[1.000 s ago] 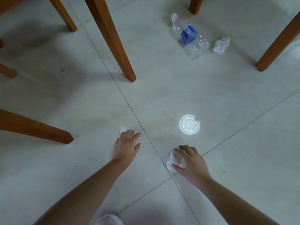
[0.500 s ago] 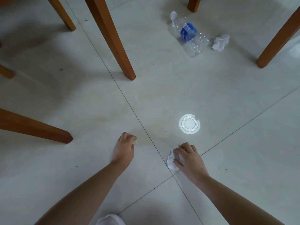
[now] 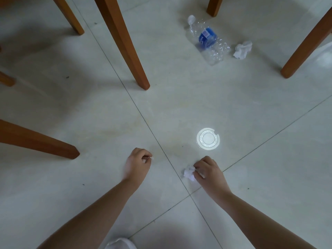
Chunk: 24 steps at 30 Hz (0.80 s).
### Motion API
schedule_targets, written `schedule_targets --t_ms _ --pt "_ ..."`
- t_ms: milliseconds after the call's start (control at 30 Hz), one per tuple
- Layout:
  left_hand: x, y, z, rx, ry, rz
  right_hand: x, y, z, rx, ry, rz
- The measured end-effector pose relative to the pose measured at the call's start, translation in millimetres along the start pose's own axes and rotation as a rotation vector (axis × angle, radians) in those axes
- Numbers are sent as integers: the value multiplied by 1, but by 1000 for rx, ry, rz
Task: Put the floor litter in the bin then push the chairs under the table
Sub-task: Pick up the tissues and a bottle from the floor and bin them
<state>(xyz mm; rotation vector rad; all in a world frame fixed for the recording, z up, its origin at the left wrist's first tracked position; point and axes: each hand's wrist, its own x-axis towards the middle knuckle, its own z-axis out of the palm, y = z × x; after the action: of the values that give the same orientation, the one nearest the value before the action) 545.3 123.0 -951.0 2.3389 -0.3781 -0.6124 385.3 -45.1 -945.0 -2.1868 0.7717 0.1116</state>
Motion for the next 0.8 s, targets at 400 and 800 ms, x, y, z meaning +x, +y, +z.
schedule_targets --t_ms 400,800 --pt "-46 122 -84 -486 169 -171 -21 -102 -105 146 351 29" --pt "-177 309 -245 -743 308 -124 -131 -299 -277 247 360 -97"
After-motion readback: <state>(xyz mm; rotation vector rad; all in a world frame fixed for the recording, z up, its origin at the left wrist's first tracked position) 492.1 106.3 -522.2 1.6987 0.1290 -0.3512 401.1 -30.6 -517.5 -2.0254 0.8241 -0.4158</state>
